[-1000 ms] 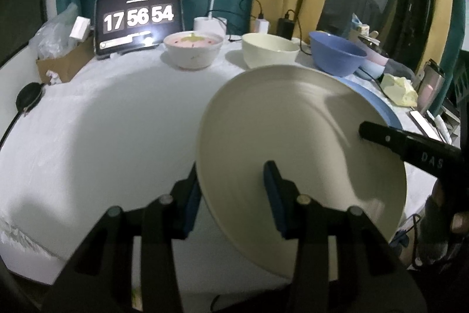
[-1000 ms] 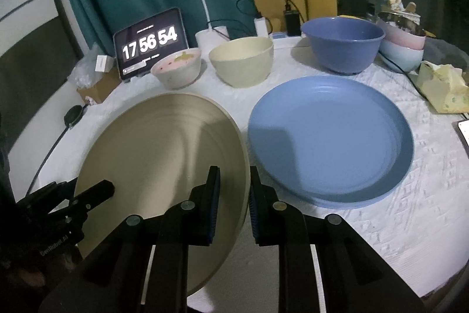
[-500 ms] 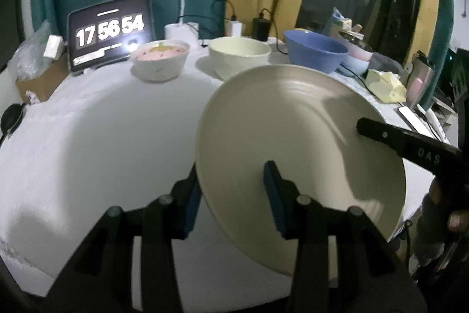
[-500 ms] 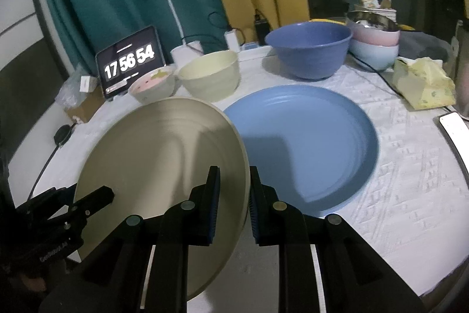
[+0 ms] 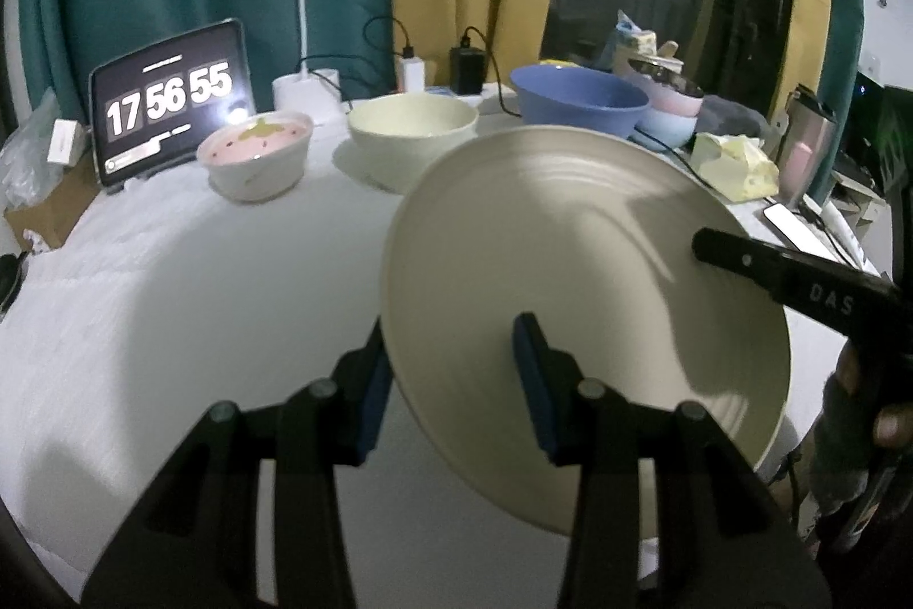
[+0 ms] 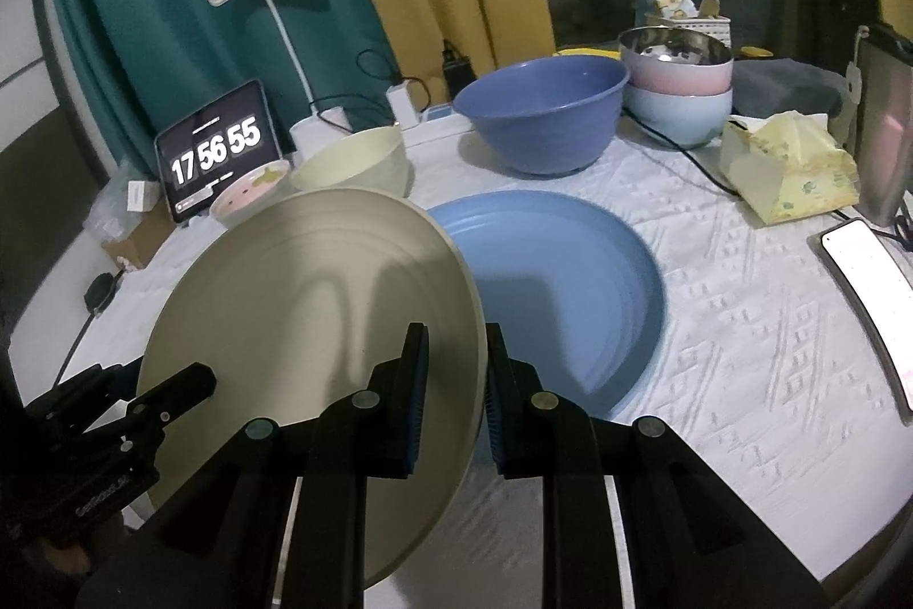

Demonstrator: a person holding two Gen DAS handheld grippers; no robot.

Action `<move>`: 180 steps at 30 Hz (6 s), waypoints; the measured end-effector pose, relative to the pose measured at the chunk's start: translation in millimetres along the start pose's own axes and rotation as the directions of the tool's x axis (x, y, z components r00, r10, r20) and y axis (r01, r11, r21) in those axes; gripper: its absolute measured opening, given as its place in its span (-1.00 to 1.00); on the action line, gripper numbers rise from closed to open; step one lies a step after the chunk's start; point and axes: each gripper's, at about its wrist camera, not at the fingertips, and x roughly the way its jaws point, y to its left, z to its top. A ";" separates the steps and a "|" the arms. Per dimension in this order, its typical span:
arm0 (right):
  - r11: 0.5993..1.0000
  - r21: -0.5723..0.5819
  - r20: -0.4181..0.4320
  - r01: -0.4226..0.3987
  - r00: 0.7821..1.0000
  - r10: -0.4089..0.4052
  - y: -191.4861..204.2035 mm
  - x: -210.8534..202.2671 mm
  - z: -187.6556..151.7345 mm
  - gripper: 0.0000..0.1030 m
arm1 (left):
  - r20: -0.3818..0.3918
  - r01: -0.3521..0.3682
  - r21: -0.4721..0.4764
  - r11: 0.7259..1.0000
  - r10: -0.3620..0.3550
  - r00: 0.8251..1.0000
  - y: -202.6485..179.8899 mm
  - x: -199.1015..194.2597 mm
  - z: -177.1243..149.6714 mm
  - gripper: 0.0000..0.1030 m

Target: Organize plates and bowls

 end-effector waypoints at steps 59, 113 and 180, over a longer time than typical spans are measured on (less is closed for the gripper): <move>0.989 0.103 -0.003 0.106 0.994 -0.106 -82.7 49.7 35.1 -0.53 | -0.065 0.030 0.074 0.997 -0.026 0.998 -53.6 107.0 42.6 -0.05; 0.975 0.214 -0.115 0.054 0.993 -0.030 -92.3 58.5 19.5 -0.27 | -0.143 0.148 -0.130 0.980 -0.166 0.976 -32.3 115.3 32.5 -0.06; 0.979 -0.089 -0.269 -0.185 0.951 0.155 151.4 151.7 24.4 -0.25 | -0.106 -0.148 -0.407 0.901 0.114 0.988 190.8 29.4 -26.9 -0.07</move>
